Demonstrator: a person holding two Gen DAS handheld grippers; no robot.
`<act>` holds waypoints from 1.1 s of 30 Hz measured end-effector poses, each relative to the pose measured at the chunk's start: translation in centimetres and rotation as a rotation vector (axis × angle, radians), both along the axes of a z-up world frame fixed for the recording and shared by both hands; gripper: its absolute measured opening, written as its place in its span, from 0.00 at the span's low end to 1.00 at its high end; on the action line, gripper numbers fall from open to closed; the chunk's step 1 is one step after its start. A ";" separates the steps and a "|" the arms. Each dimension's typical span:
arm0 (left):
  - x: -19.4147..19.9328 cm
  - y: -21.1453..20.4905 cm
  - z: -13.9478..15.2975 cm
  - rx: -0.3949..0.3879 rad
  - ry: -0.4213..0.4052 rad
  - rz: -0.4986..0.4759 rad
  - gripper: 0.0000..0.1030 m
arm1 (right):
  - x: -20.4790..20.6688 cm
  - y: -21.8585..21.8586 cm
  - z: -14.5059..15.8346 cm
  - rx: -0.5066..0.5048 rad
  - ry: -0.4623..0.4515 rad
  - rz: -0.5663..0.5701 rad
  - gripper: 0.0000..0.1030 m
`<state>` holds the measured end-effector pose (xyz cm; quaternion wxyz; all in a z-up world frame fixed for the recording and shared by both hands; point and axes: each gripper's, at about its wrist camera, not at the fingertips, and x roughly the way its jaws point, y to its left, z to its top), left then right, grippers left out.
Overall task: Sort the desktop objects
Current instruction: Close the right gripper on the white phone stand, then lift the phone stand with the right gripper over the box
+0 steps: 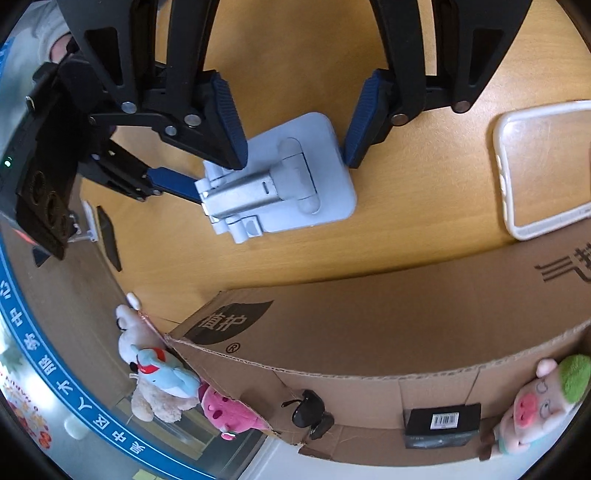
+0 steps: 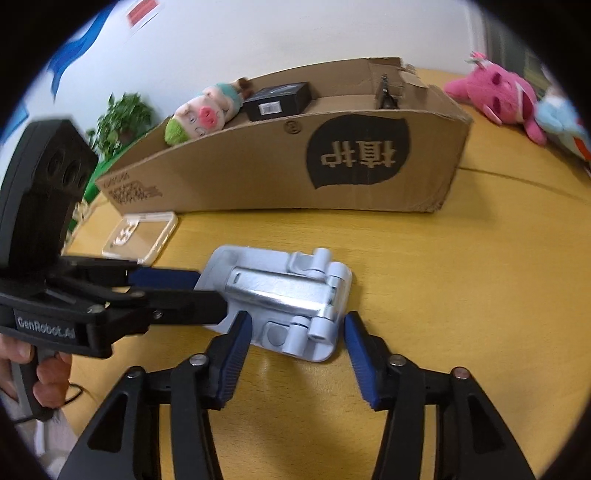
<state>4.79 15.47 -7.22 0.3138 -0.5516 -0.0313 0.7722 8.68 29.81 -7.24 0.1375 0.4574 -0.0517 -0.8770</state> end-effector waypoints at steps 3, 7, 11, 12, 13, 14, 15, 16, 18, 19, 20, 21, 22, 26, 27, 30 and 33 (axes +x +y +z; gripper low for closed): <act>-0.1 -0.5 -0.1 -0.013 0.011 0.017 0.34 | 0.1 0.2 -0.1 -0.010 0.005 -0.013 0.43; 0.0 -0.4 0.0 -0.026 0.028 0.015 0.33 | 0.4 0.0 -0.1 -0.002 0.020 -0.027 0.43; 0.4 -0.8 1.4 -0.025 0.073 0.024 0.32 | 0.5 -0.2 0.3 -0.028 0.030 -0.038 0.42; 0.5 -1.0 2.1 -0.017 0.086 0.026 0.32 | 0.6 -0.3 0.8 -0.032 0.044 -0.040 0.42; 0.5 -1.4 3.1 -0.007 0.107 0.029 0.32 | 0.8 -0.4 1.4 -0.030 0.061 -0.041 0.42; 0.7 -1.8 4.2 -0.003 0.130 0.031 0.32 | 0.9 -0.7 2.3 -0.027 0.084 -0.040 0.42; 0.7 -2.1 5.1 0.000 0.149 0.034 0.32 | 1.0 -1.1 3.3 -0.023 0.106 -0.040 0.42; 0.7 -2.5 6.4 0.010 0.181 0.039 0.32 | 1.0 -1.4 4.3 -0.020 0.128 -0.039 0.42; 0.5 -3.4 8.9 0.038 0.233 0.054 0.32 | 1.0 -2.2 6.8 -0.005 0.190 -0.030 0.42; 0.2 -3.9 10.3 0.052 0.266 0.061 0.32 | 0.8 -2.5 7.9 0.001 0.218 -0.024 0.42; -0.1 -4.3 11.7 0.061 0.302 0.067 0.32 | 0.5 -2.6 9.1 0.005 0.243 -0.017 0.42; -0.5 -4.5 12.7 0.064 0.329 0.071 0.32 | -0.2 -2.9 10.5 0.007 0.276 -0.009 0.42; -1.3 -4.8 13.8 0.067 0.358 0.075 0.32 | -0.8 -3.1 11.1 0.012 0.290 -0.004 0.42; -5.5 -5.9 16.2 0.065 0.405 0.094 0.30 | -5.0 -4.4 13.3 0.026 0.325 0.029 0.42; -7.0 -6.4 16.6 0.065 0.405 0.104 0.30 | -6.4 -4.7 13.5 0.024 0.322 0.036 0.42; -10.1 -7.5 17.0 0.044 0.412 0.118 0.30 | -10.4 -5.5 14.1 -0.011 0.306 0.053 0.42; -13.4 -8.8 16.8 0.030 0.391 0.143 0.30 | -13.9 -6.8 14.5 0.012 0.299 0.081 0.42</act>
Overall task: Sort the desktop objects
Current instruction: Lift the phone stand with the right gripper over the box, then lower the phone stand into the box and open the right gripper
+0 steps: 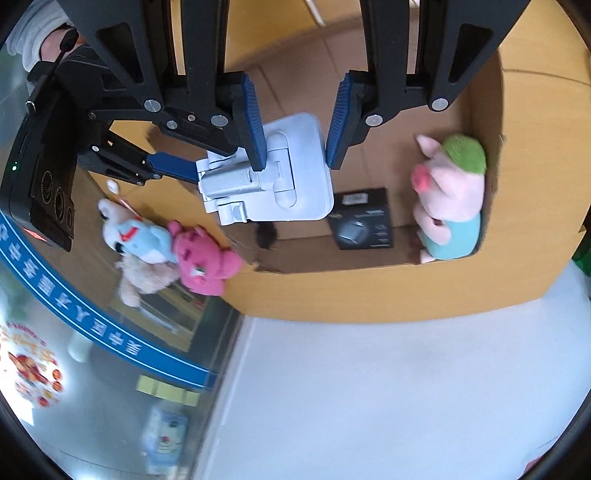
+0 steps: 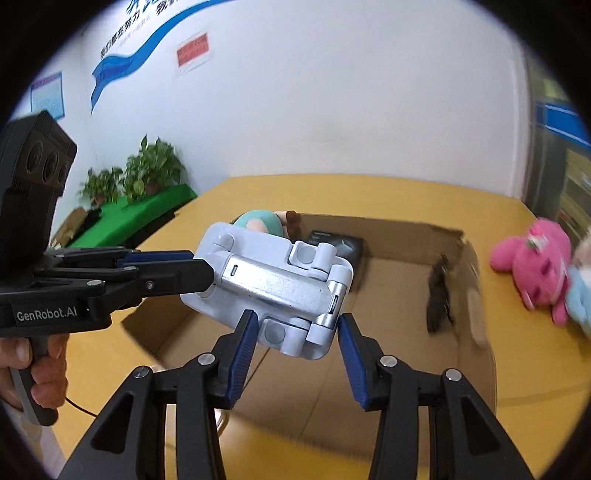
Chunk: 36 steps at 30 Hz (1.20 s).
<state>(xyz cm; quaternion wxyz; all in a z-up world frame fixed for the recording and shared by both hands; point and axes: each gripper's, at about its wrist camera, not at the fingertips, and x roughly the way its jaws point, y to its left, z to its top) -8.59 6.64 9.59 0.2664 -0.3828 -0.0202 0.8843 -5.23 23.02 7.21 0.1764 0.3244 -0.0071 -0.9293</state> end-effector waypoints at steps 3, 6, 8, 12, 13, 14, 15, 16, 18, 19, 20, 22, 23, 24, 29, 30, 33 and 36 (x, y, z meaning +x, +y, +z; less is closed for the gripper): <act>-3.6 -0.6 -1.0 -0.027 -0.031 0.021 0.30 | -3.9 -0.9 -0.5 0.006 -0.057 0.020 0.42; -6.7 -1.1 -2.9 -0.026 -0.094 0.030 0.30 | -7.6 -1.5 -1.7 0.026 -0.131 0.030 0.41; -8.5 -1.1 -4.3 -0.026 -0.134 0.030 0.30 | -9.3 -1.5 -2.7 0.021 -0.182 0.036 0.41; -11.6 -0.5 -7.6 -0.046 -0.234 0.029 0.30 | -12.9 -1.5 -5.5 0.056 -0.298 0.029 0.41; -12.3 -0.3 -8.5 -0.051 -0.262 0.029 0.30 | -13.5 -1.4 -6.2 0.060 -0.326 0.030 0.41; -12.9 -0.2 -9.3 -0.054 -0.288 0.028 0.30 | -14.0 -1.5 -6.9 0.069 -0.356 0.033 0.41; -13.4 -0.1 -10.1 -0.055 -0.313 0.030 0.30 | -14.4 -1.6 -7.7 0.076 -0.386 0.034 0.41; -13.7 0.0 -10.7 -0.057 -0.331 0.034 0.30 | -14.6 -1.6 -8.3 0.075 -0.412 0.035 0.41; -14.3 0.3 -12.2 -0.066 -0.375 0.035 0.30 | -15.5 -1.5 -9.8 0.074 -0.477 0.036 0.41; -14.5 0.5 -12.8 -0.072 -0.393 0.031 0.30 | -15.7 -1.5 -10.1 0.080 -0.490 0.035 0.41; -14.7 0.7 -13.4 -0.090 -0.404 0.028 0.30 | -15.9 -1.5 -10.6 0.097 -0.506 0.030 0.41; -15.3 1.2 -14.6 -0.108 -0.439 0.033 0.30 | -16.2 -1.6 -11.3 0.108 -0.533 0.023 0.41; -15.4 1.1 -15.0 -0.101 -0.455 0.038 0.30 | -16.3 -1.7 -11.8 0.114 -0.551 0.016 0.41; -15.6 1.1 -15.5 -0.100 -0.466 0.049 0.30 | -16.4 -1.7 -12.1 0.119 -0.555 0.010 0.41; -15.8 0.9 -15.8 -0.108 -0.471 0.075 0.30 | -16.5 -1.7 -12.7 0.085 -0.572 -0.006 0.42; -15.7 0.7 -15.7 -0.107 -0.467 0.078 0.30 | -16.4 -1.8 -12.7 0.089 -0.574 -0.010 0.42; -15.0 -0.2 -14.0 -0.133 -0.411 0.120 0.32 | -15.7 -1.8 -11.5 0.092 -0.547 -0.008 0.44; -13.3 -1.5 -10.7 -0.095 -0.319 0.138 0.36 | -13.4 -0.7 -8.3 0.075 -0.447 -0.051 0.58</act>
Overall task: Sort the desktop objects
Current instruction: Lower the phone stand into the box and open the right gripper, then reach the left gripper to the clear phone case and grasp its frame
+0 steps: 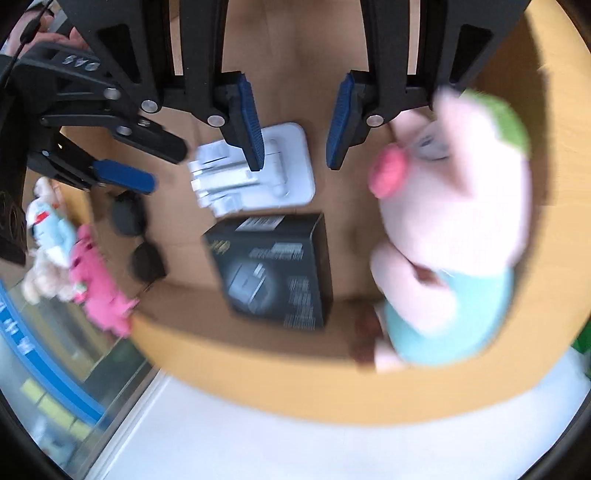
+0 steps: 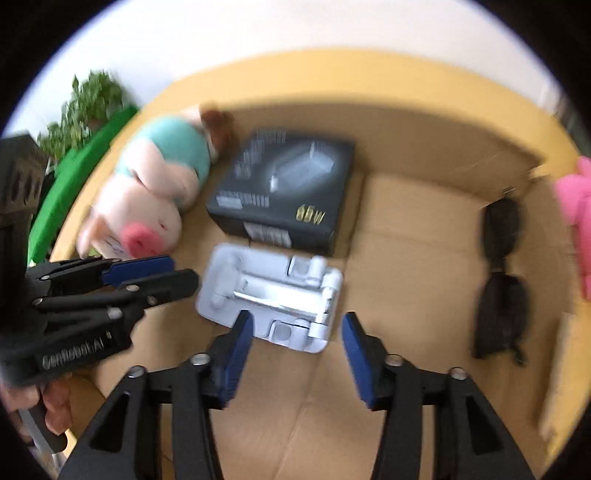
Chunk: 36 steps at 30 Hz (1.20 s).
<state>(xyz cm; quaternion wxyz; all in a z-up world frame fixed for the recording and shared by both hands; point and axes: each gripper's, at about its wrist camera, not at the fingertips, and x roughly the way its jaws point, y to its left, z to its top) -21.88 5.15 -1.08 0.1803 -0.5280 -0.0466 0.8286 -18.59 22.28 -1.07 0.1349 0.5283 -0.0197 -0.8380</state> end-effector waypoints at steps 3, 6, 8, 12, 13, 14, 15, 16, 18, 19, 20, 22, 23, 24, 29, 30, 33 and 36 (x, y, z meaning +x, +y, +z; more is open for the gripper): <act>3.8 -1.4 4.3 -0.012 0.157 0.034 0.55 | 4.8 1.4 4.2 0.014 0.166 -0.046 0.78; 9.1 -2.2 7.9 -0.079 0.343 0.068 0.69 | 10.1 2.6 6.3 0.023 0.292 -0.100 0.79; 12.9 -2.4 9.6 -0.112 0.433 0.102 0.82 | 12.8 2.8 6.5 0.005 0.328 -0.117 0.79; 18.1 -1.6 10.8 -0.105 0.490 0.080 0.85 | 15.6 2.7 6.6 -0.036 0.349 -0.150 0.79; 19.3 -1.7 11.0 -0.111 0.506 0.077 0.85 | 16.2 2.5 6.7 -0.043 0.349 -0.157 0.79; 20.2 -1.6 11.2 -0.119 0.523 0.080 0.86 | 17.1 2.6 6.8 -0.047 0.356 -0.159 0.79; 21.3 -1.4 11.3 -0.126 0.540 0.084 0.86 | 17.7 2.5 7.0 -0.040 0.364 -0.156 0.79; 22.3 -1.3 11.3 -0.128 0.553 0.085 0.87 | 18.4 2.7 7.3 -0.031 0.371 -0.157 0.79; 23.8 -1.2 11.4 -0.119 0.565 0.080 0.87 | 19.9 2.6 7.6 -0.012 0.391 -0.162 0.79; 24.5 -1.1 11.3 -0.111 0.567 0.075 0.88 | 20.7 2.6 7.7 -0.011 0.395 -0.163 0.79; 25.0 -1.2 11.1 -0.110 0.566 0.072 0.88 | 21.3 2.5 7.7 -0.009 0.398 -0.161 0.79; 25.7 -1.4 10.7 -0.113 0.563 0.065 0.88 | 22.3 2.1 7.6 0.005 0.405 -0.147 0.79; 25.9 -1.5 10.4 -0.112 0.558 0.058 0.88 | 22.8 1.8 7.4 0.005 0.402 -0.143 0.79; 25.9 -1.8 9.9 -0.115 0.542 0.053 0.88 | 22.9 1.6 7.3 0.000 0.398 -0.140 0.79; 26.0 -4.4 7.4 -0.121 0.470 0.064 0.88 | 23.3 -0.2 5.7 -0.050 0.365 -0.101 0.79; 25.9 -5.1 6.7 -0.127 0.451 0.076 0.88 | 23.3 -0.8 5.0 -0.048 0.354 -0.099 0.79; 25.7 -7.5 3.8 -0.141 0.377 0.108 0.88 | 23.0 -2.2 3.1 -0.066 0.291 -0.065 0.79; 25.4 -9.1 1.3 -0.160 0.313 0.125 0.88 | 22.4 -4.3 1.0 -0.081 0.228 -0.009 0.77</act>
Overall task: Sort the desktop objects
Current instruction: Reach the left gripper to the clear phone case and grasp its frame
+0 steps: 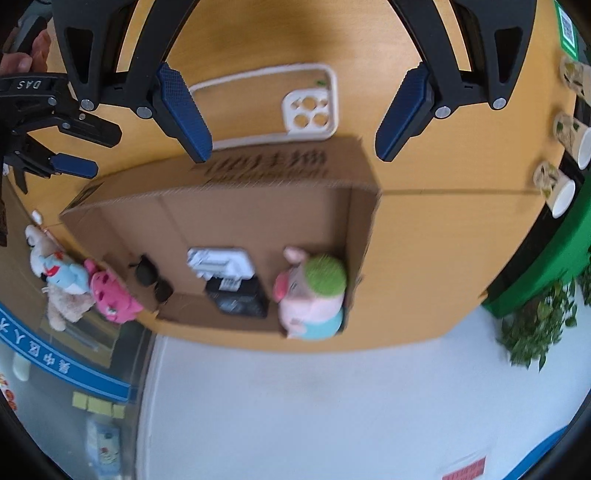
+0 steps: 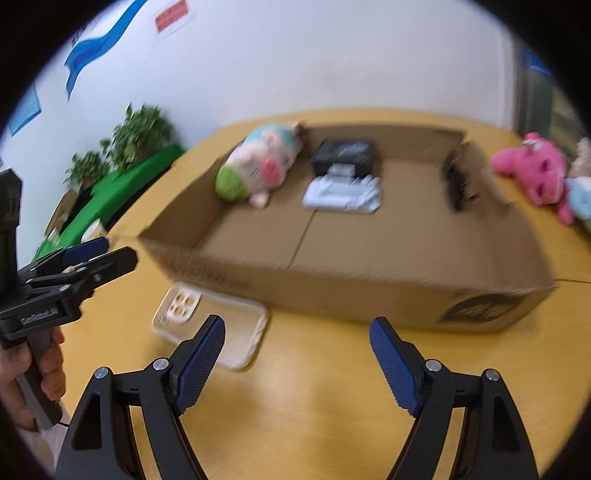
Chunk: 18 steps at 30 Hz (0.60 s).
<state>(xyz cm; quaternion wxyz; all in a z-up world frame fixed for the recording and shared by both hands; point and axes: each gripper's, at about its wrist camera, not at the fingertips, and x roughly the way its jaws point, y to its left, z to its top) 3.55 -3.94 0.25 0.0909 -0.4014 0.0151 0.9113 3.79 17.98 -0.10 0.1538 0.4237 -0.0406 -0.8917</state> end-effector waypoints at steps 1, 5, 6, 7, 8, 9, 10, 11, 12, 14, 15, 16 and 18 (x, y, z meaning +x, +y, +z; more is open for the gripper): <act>-0.3 -0.6 -1.0 -0.002 -0.025 0.009 0.88 | -0.3 -0.9 -0.7 -0.001 -0.019 0.025 0.77; -1.3 -2.4 -4.2 0.045 -0.134 0.023 0.77 | -1.3 -3.1 -2.6 0.011 -0.054 0.076 0.76; -1.7 -2.6 -5.0 0.051 -0.164 0.024 0.72 | -1.6 -3.5 -3.1 0.022 -0.060 0.073 0.74; -2.1 -2.8 -5.8 0.052 -0.194 0.025 0.63 | -1.7 -3.6 -3.4 0.029 -0.063 0.072 0.70; -2.4 -2.9 -6.4 0.052 -0.215 0.026 0.57 | -2.0 -3.8 -3.9 0.036 -0.070 0.077 0.62; -2.6 -2.9 -7.1 0.058 -0.237 0.024 0.54 | -2.2 -4.0 -4.4 0.043 -0.080 0.088 0.59; -2.8 -2.9 -7.6 0.067 -0.254 0.024 0.50 | -2.4 -4.1 -4.8 0.047 -0.088 0.094 0.55; -3.0 -2.9 -8.0 0.073 -0.269 0.025 0.43 | -2.4 -4.1 -5.1 0.048 -0.094 0.097 0.53; -2.9 -2.8 -8.3 0.066 -0.262 0.029 0.41 | -2.6 -4.2 -5.5 0.049 -0.102 0.101 0.53; -2.9 -2.6 -8.3 0.045 -0.262 0.030 0.35 | -2.7 -4.4 -6.0 0.051 -0.110 0.114 0.44; -2.8 -2.4 -8.3 0.035 -0.263 0.029 0.31 | -2.7 -4.5 -6.3 0.053 -0.111 0.124 0.40; -2.9 -2.3 -8.2 0.030 -0.262 0.030 0.28 | -2.7 -4.7 -6.6 0.058 -0.114 0.133 0.33; -2.7 -2.1 -8.2 0.032 -0.257 0.033 0.23 | -2.7 -5.0 -6.8 0.064 -0.095 0.147 0.28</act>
